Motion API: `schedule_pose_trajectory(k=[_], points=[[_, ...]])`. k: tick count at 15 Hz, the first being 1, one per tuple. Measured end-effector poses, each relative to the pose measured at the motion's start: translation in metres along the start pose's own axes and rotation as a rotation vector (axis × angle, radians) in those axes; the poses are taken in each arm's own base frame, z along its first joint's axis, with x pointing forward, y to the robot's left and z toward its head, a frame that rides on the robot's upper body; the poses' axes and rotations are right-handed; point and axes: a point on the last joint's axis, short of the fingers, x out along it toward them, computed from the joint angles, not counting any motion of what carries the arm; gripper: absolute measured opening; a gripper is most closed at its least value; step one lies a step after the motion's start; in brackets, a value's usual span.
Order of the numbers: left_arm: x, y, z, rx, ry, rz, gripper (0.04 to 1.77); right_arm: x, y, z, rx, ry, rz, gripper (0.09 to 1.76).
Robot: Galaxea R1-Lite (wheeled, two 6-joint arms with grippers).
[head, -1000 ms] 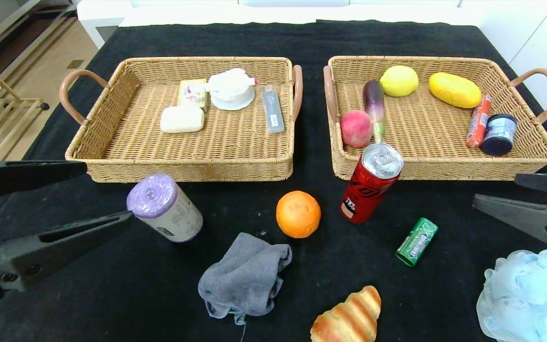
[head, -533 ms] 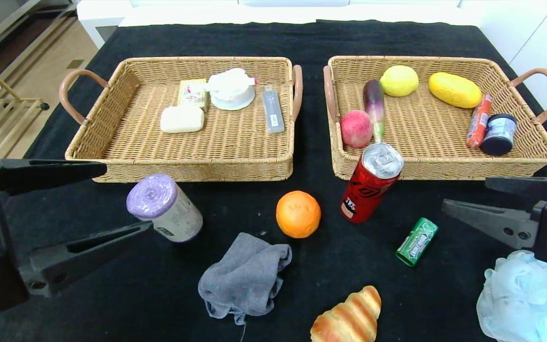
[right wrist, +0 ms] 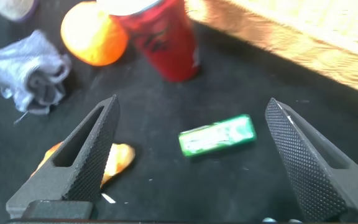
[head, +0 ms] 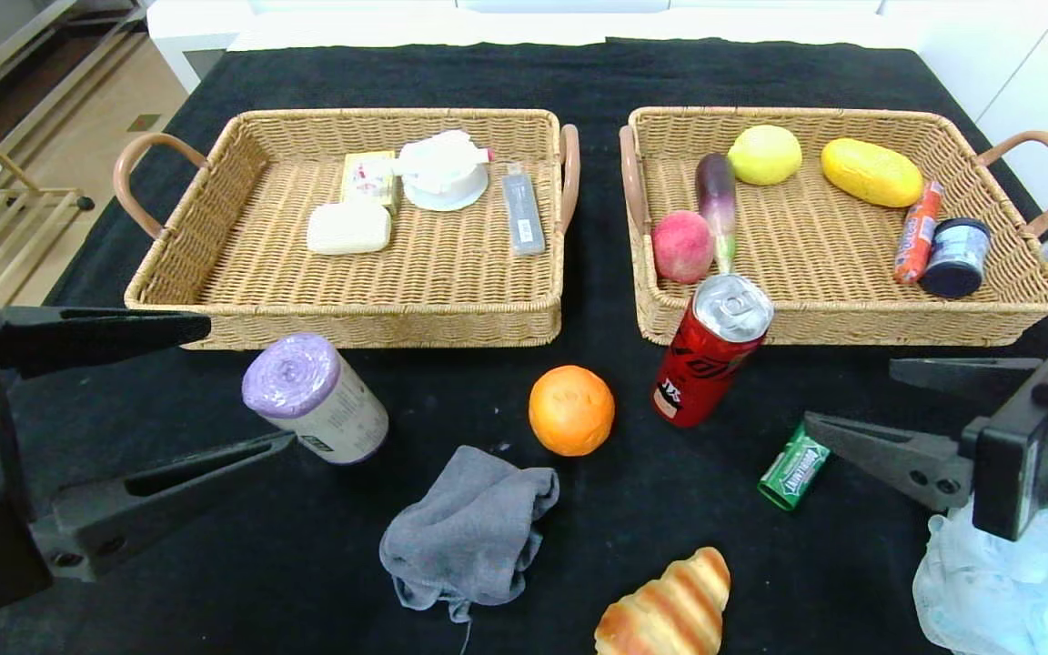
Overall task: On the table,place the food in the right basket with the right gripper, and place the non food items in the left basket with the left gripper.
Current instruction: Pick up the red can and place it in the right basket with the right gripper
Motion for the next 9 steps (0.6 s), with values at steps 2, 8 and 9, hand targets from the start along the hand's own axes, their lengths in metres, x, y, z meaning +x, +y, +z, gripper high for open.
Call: schedule_pose_trajectory(k=[2, 8, 9], points=[[-0.001, -0.002, 0.001, 0.003, -0.004, -0.006, 1.72, 0.007, 0.008, -0.002, -0.016, 0.021, 0.005, 1.71], [-0.002, -0.003, 0.0, 0.003, -0.004, -0.011, 1.72, 0.032, 0.024, -0.004, -0.044, 0.001, -0.032, 1.71], [-0.002, -0.003, 0.0, 0.003, -0.004, -0.012, 1.72, 0.038, 0.027, -0.004, -0.046, -0.01, -0.03, 1.71]])
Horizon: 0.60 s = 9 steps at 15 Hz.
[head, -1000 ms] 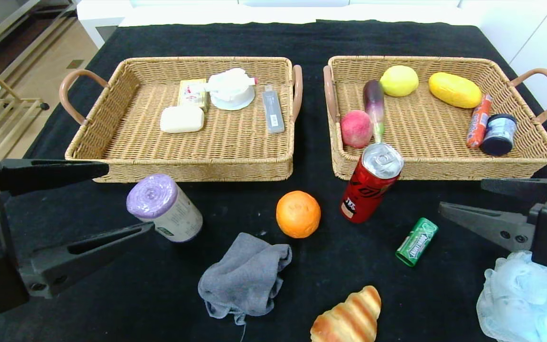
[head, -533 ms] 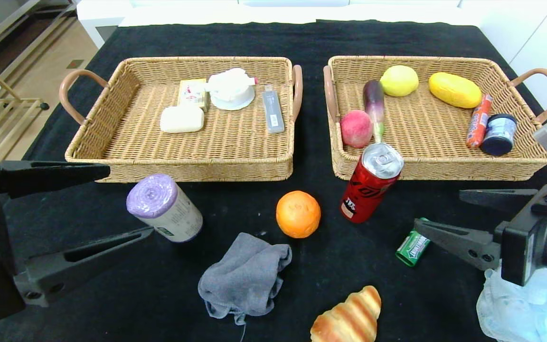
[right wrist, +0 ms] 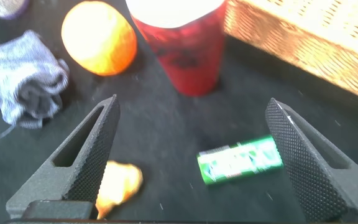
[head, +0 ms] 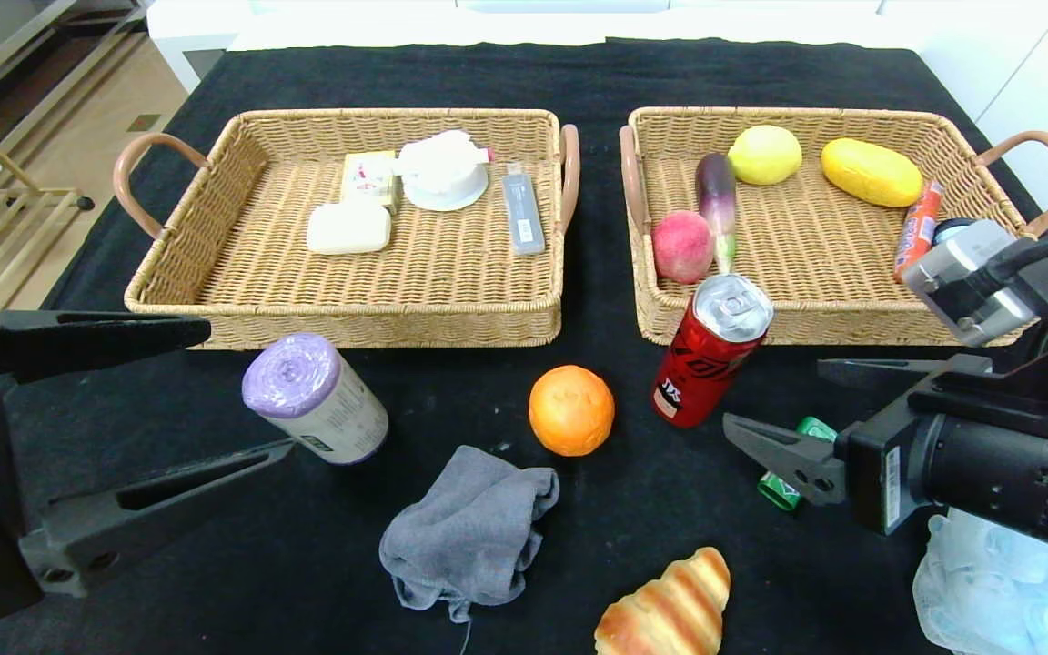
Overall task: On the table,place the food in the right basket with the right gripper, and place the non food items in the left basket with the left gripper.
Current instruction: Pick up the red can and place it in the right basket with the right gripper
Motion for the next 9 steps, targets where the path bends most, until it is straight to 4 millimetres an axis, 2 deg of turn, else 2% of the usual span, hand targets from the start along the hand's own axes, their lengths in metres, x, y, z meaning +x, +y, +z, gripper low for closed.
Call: schedule_pose_trajectory(k=[9], points=[[-0.001, 0.0, 0.0, 0.001, -0.004, 0.003, 1.72, 0.039, 0.012, -0.003, -0.044, -0.088, -0.076, 1.71]])
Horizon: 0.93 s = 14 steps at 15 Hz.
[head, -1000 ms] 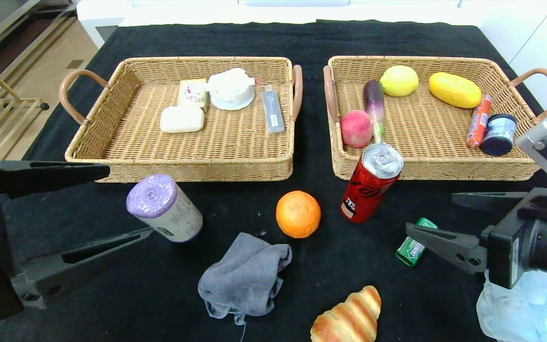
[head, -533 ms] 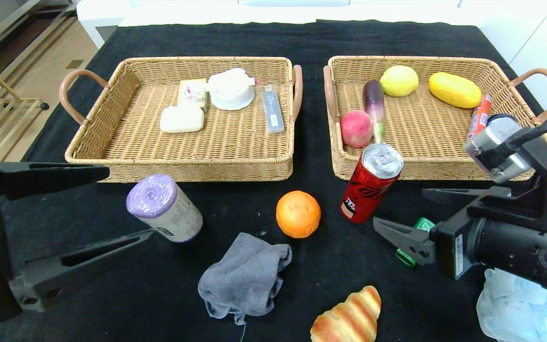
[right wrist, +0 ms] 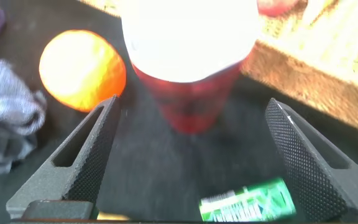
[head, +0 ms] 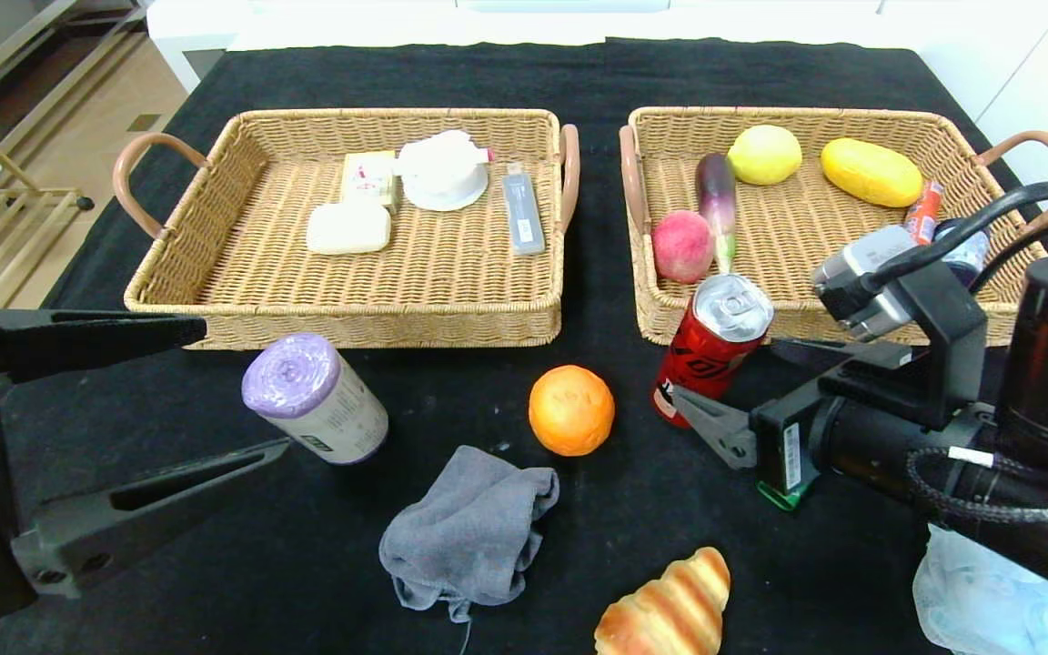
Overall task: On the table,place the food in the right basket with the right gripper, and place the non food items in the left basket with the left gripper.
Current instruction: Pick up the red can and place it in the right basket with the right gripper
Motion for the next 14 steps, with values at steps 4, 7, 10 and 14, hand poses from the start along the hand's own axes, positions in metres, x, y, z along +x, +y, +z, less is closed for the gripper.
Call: schedule_pose_trajectory(k=[4, 7, 10, 14], points=[[0.0, 0.0, 0.0, 0.001, 0.0, 0.0, 1.72, 0.015, 0.005, -0.001, -0.005, -0.039, -0.003, 1.71], [-0.001, 0.0, 0.0, 0.001, -0.003, 0.001, 1.72, 0.022, 0.006, 0.001, 0.0, -0.065, -0.016, 1.71], [-0.001, 0.0, 0.0, 0.001, -0.004, 0.002, 1.72, 0.027, 0.005, 0.005, 0.008, -0.081, -0.033, 1.71], [-0.001, 0.0, 0.0, 0.0, -0.003, 0.001, 1.72, 0.034, 0.004, 0.007, 0.015, -0.087, -0.044, 1.71]])
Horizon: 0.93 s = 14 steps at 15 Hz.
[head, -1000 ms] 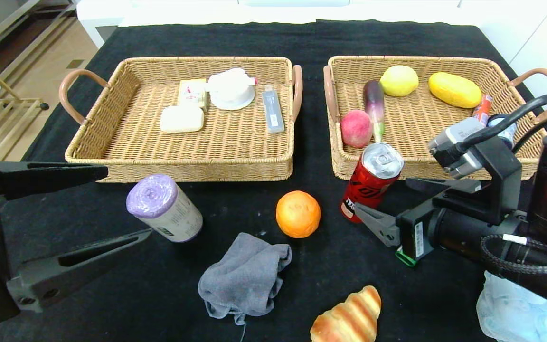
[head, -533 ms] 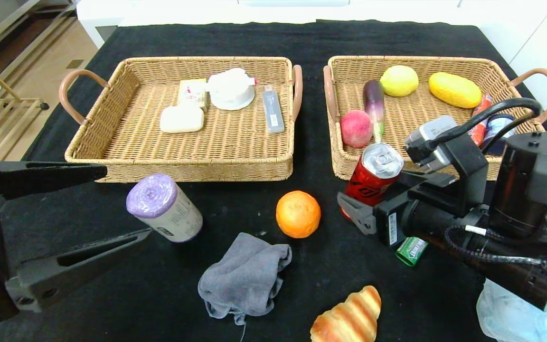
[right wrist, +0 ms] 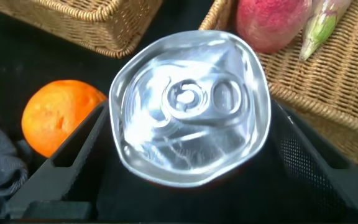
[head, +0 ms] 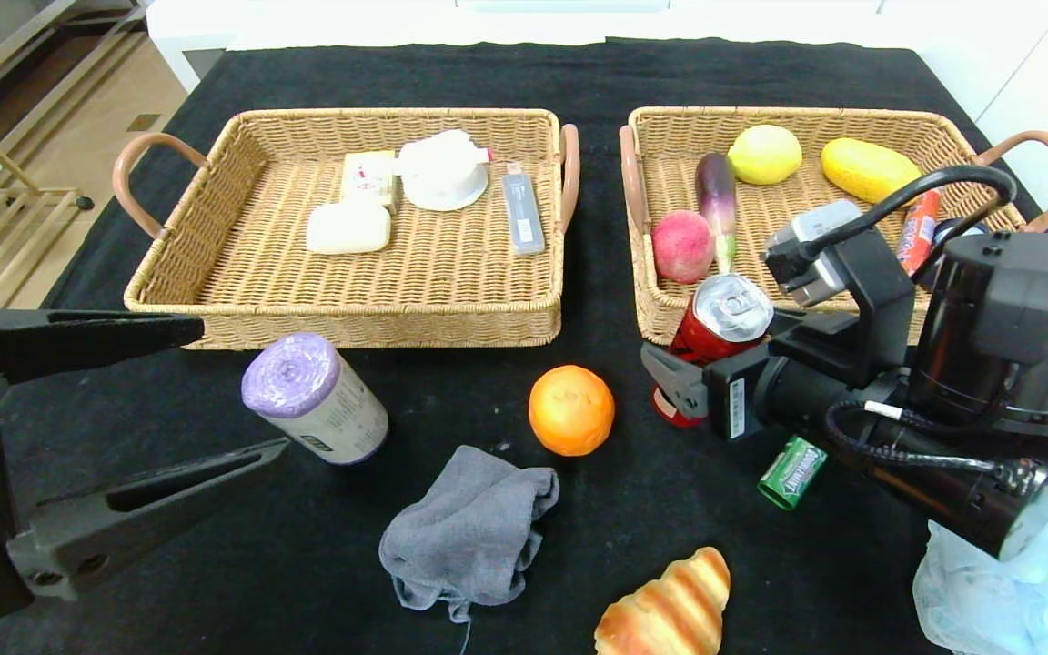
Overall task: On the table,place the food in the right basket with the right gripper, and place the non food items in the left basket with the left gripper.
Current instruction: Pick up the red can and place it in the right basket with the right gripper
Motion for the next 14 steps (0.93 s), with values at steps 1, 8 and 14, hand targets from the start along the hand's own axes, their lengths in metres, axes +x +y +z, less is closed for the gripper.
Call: schedule_pose_trajectory(k=[1, 8, 14], points=[[-0.0001, 0.0, 0.0, 0.0, 0.0, 0.0, 1.72, 0.002, 0.0, 0.0005, 0.004, -0.01, -0.003, 1.71], [0.0, -0.0001, -0.0002, 0.0, -0.001, -0.001, 1.72, 0.0089, 0.0019, -0.0012, 0.012, -0.024, -0.003, 1.71], [-0.0001, -0.0002, -0.0004, -0.001, -0.001, -0.001, 1.72, 0.0089, 0.0022, -0.0012, 0.012, -0.026, -0.002, 1.05]])
